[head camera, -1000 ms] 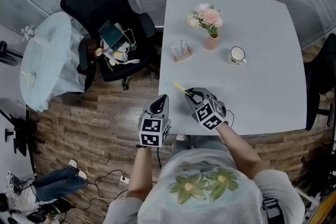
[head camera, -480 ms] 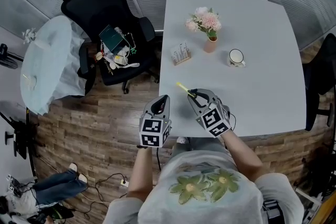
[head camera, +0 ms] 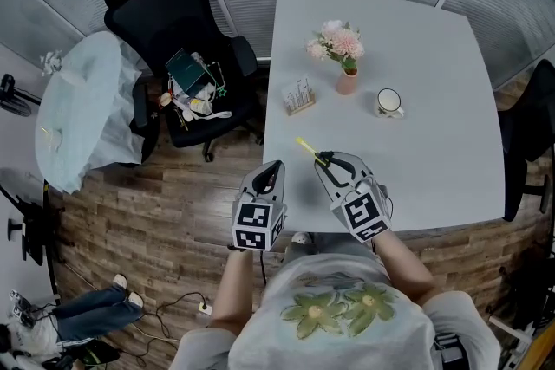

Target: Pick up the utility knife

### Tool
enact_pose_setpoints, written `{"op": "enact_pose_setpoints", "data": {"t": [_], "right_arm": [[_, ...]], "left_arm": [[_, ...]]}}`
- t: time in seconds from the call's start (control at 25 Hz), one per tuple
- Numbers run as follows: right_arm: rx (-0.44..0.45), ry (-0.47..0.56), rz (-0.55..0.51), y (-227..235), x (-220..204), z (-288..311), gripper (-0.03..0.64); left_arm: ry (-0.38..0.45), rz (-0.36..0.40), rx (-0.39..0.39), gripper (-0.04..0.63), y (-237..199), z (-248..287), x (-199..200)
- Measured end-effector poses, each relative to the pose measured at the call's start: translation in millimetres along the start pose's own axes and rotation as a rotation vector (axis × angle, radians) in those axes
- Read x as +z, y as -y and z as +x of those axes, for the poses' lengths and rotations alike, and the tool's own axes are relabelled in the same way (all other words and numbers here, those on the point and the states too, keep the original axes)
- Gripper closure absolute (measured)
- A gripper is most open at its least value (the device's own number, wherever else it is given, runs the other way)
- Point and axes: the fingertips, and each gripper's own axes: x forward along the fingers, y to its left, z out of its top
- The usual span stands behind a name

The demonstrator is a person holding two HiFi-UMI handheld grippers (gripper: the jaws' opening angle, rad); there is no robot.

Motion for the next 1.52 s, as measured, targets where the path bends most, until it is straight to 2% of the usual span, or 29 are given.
{"op": "enact_pose_setpoints", "data": {"t": [0.64, 1.52], "right_arm": [[-0.028, 0.074, -0.012, -0.5, 27.7, -23.7, 0.546], [-0.042, 0.076, -0.02, -2.8, 31.2, -32.2, 0.546]], "left_arm": [[0.042, 0.013, -0.02, 0.58, 10.5, -10.5, 16.9], [0.039, 0.026, -0.04, 0.58, 15.4, -12.2, 17.7]]}}
